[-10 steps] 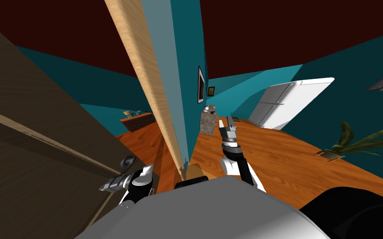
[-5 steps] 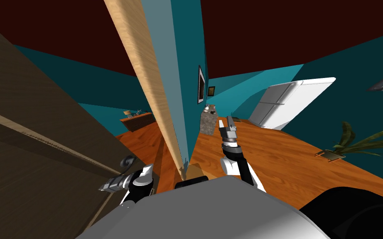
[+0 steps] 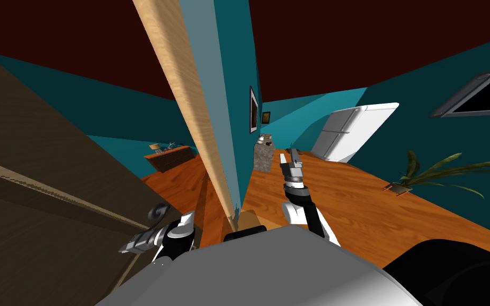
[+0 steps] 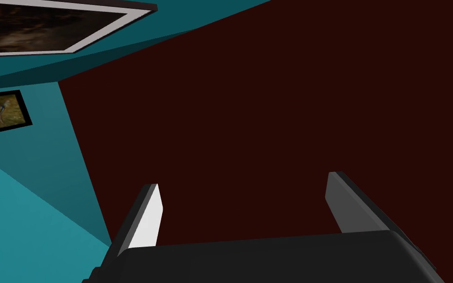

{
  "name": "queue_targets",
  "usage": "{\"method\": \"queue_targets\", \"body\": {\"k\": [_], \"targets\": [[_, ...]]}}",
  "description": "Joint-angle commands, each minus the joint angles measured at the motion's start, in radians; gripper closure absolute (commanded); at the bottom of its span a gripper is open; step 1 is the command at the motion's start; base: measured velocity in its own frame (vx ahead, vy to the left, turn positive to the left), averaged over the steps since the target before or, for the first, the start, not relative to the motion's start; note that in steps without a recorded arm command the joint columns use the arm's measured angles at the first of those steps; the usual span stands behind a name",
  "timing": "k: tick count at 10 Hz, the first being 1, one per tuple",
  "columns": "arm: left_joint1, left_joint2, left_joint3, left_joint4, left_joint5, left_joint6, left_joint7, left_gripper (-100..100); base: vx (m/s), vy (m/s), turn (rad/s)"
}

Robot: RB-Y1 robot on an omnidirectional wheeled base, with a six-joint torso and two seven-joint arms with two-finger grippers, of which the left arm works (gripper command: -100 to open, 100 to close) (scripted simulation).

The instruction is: Push the door open

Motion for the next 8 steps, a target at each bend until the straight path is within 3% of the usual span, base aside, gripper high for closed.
{"method": "queue_targets", "body": {"k": [1, 8], "targets": [[0.001, -0.001, 0.005, -0.019, 0.002, 0.006, -0.006, 100, -0.002, 0.004, -0.012], [0.001, -0.001, 0.005, -0.019, 0.002, 0.006, -0.006, 100, 0.0, 0.0, 0.002]]}}
